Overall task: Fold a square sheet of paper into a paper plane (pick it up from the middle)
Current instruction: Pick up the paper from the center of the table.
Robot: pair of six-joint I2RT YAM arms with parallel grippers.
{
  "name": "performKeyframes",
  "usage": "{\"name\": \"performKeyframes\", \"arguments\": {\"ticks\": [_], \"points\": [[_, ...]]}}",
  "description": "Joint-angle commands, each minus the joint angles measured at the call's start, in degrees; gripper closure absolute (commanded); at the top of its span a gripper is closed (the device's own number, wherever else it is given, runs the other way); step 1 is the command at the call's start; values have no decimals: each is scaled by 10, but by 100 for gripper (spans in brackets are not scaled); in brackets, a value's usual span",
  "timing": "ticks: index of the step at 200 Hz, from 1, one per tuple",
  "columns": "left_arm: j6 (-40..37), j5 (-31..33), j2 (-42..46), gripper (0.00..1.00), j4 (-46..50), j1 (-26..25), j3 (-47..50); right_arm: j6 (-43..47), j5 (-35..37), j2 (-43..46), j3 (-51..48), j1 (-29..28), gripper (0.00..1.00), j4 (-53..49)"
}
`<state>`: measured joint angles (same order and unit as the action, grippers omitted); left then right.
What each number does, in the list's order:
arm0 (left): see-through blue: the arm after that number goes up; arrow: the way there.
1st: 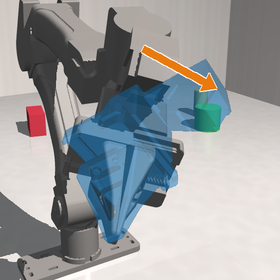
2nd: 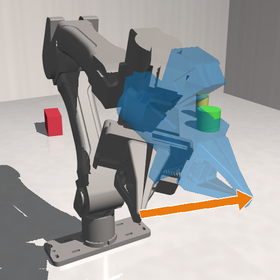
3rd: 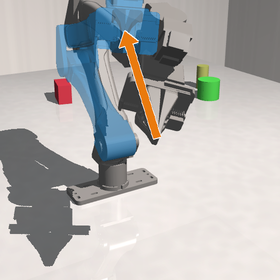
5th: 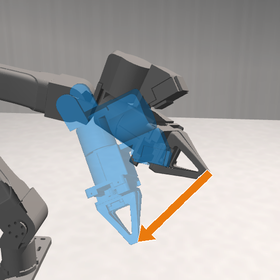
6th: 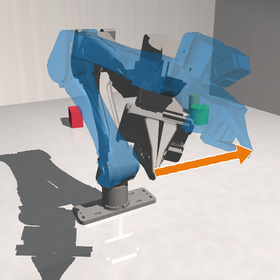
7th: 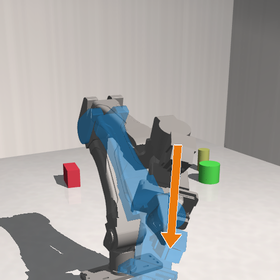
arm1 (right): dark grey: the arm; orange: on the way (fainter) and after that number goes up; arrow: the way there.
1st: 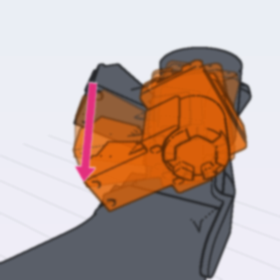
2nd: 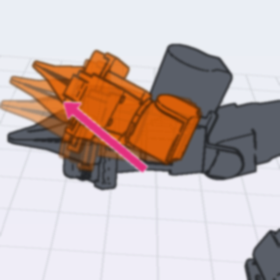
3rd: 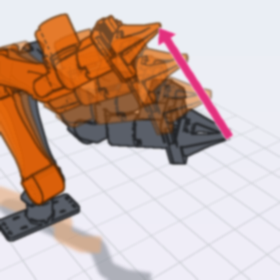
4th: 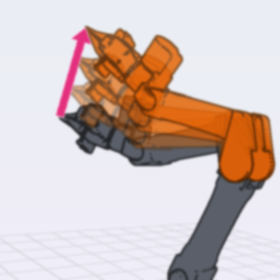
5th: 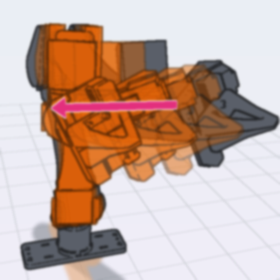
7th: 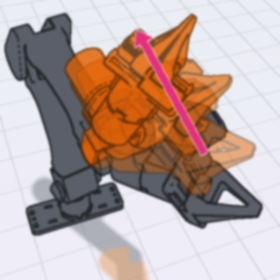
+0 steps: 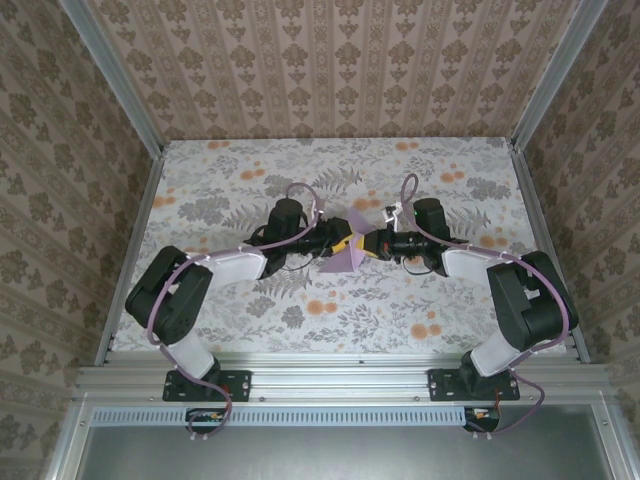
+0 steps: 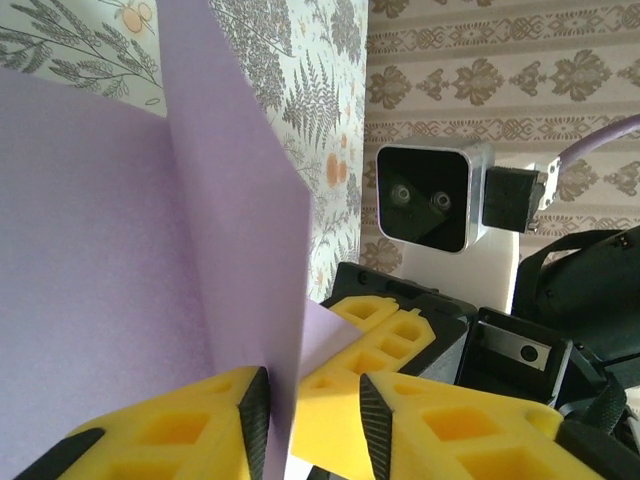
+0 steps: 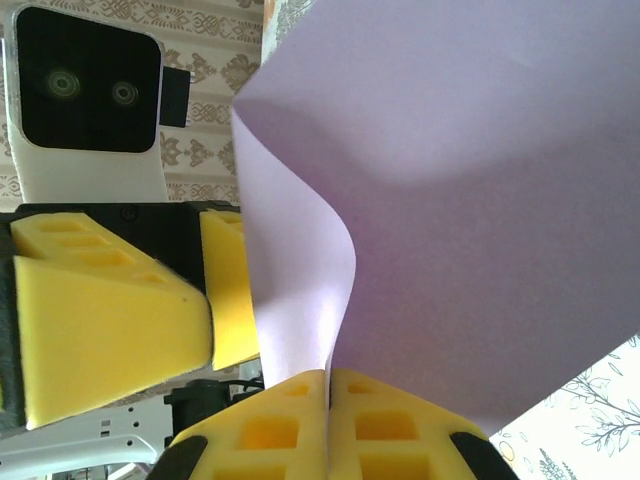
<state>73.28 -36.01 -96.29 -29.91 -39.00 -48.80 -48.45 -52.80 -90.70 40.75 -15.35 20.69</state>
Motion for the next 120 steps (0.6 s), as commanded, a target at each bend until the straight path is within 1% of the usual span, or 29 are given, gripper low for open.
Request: {"name": "performKeyframes", "arguments": {"ticks": [1,32,107,120], "points": [[-23,-26,-11,62,9,-5,-20,-7,-11,1,-6,2,100,9],[-30,-28,-14,69,20,-5,-25,-6,-11,1,-5,3,100,6],[-52,-23,-7,82,56,-5,-28,-1,-10,8,-5,5,100,-5],[-54,-21,-6,83,61,-5,-28,0,-9,13,-4,5,96,-12]]}}
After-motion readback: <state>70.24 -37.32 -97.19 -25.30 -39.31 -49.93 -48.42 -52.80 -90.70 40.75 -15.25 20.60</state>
